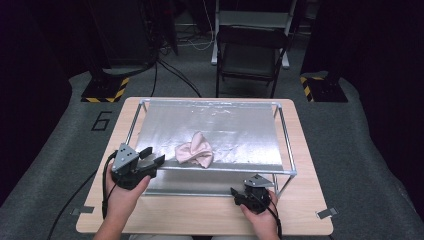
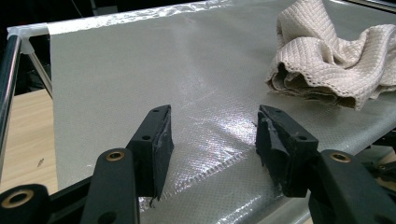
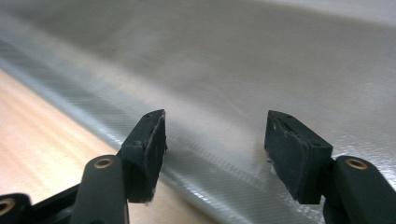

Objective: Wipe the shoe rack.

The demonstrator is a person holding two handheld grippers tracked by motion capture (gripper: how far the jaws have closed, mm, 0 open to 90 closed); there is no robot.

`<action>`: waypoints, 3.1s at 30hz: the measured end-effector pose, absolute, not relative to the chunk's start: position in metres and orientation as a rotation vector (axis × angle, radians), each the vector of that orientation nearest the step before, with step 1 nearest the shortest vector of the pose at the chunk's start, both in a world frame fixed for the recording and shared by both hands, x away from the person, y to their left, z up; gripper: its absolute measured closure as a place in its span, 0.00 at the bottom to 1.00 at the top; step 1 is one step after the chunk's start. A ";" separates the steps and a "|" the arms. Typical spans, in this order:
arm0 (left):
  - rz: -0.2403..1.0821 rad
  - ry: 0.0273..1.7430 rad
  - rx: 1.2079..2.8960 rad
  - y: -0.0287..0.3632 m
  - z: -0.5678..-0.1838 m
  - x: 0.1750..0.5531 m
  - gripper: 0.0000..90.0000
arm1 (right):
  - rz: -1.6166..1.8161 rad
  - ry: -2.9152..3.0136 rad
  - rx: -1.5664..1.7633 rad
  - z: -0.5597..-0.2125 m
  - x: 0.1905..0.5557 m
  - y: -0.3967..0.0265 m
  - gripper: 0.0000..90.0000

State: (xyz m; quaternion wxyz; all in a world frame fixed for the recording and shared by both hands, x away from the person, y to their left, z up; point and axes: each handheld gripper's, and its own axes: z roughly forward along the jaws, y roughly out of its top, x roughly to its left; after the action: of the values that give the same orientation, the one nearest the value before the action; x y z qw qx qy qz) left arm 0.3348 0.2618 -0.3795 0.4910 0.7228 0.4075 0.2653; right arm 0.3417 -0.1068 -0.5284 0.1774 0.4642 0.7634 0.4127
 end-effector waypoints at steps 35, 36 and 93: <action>0.635 1.004 1.742 0.262 -0.382 0.336 0.51 | 1.499 2.382 0.806 -0.365 0.293 -0.070 0.60; 0.638 1.003 1.741 0.262 -0.382 0.336 0.51 | 1.500 2.377 0.806 -0.362 0.295 -0.069 0.60; 0.656 0.998 1.740 0.260 -0.383 0.331 0.51 | 1.262 2.358 0.915 -0.349 0.379 0.004 0.49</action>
State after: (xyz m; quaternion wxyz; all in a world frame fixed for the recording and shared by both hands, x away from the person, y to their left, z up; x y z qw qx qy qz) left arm 0.3311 0.2597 -0.3831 0.4930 0.7174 0.4113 0.2703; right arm 0.3786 0.0044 -0.3494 0.1569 0.3196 0.8238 0.4411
